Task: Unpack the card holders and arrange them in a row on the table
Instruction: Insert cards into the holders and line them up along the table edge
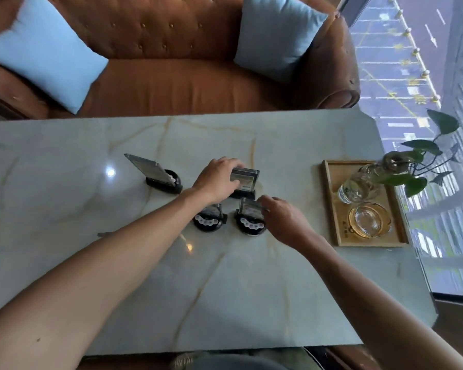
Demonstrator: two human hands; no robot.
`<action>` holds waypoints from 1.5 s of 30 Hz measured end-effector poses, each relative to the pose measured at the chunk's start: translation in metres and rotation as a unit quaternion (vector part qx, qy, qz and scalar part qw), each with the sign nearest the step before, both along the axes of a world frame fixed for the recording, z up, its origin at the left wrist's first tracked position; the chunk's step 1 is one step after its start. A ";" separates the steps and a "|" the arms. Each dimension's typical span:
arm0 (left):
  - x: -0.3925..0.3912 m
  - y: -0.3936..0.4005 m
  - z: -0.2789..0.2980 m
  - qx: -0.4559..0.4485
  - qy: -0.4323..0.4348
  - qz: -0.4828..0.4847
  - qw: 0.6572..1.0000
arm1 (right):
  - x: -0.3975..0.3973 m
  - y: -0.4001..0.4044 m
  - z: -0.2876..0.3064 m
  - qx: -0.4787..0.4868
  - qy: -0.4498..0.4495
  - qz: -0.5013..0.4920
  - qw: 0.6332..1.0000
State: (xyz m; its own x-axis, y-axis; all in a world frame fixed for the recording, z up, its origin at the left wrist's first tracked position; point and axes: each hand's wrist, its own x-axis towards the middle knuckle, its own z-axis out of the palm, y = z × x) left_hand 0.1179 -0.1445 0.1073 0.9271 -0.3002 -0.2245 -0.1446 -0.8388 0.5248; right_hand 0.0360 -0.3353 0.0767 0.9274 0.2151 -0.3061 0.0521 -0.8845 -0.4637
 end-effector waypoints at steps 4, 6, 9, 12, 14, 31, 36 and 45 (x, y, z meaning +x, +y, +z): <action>0.011 -0.005 -0.002 0.046 -0.013 -0.041 0.998 | 0.009 -0.007 0.000 -0.021 -0.021 0.009 1.000; 0.018 -0.005 -0.004 0.056 -0.016 -0.057 0.997 | 0.012 -0.014 0.002 -0.006 -0.017 -0.004 1.000; 0.026 -0.002 -0.006 0.057 -0.021 -0.055 0.997 | 0.023 -0.030 0.012 0.000 -0.025 -0.022 0.999; 0.030 0.000 -0.004 0.040 -0.022 -0.034 0.998 | 0.047 -0.052 0.023 0.004 -0.045 -0.017 0.999; 0.040 -0.001 0.001 0.032 -0.021 -0.019 0.999 | 0.071 -0.071 0.031 0.004 -0.055 -0.013 0.998; 0.194 -0.124 0.045 -0.004 -0.059 0.041 0.997 | 0.296 -0.198 0.115 -0.128 -0.169 0.011 0.977; 0.217 -0.164 0.025 -0.020 -0.079 0.073 0.994 | 0.323 -0.243 0.092 -0.100 -0.155 -0.020 0.983; 0.258 -0.231 -0.004 -0.036 -0.068 0.038 0.996 | 0.336 -0.322 0.031 -0.060 -0.143 -0.088 0.984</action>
State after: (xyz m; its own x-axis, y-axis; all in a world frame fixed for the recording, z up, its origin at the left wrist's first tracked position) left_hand 0.3762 -0.3759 0.1035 0.9679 -0.2395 -0.0762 -0.1560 -0.8103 0.5648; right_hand 0.3724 -0.6569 0.1079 0.9989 0.0219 -0.0405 0.0066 -0.9391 -0.3437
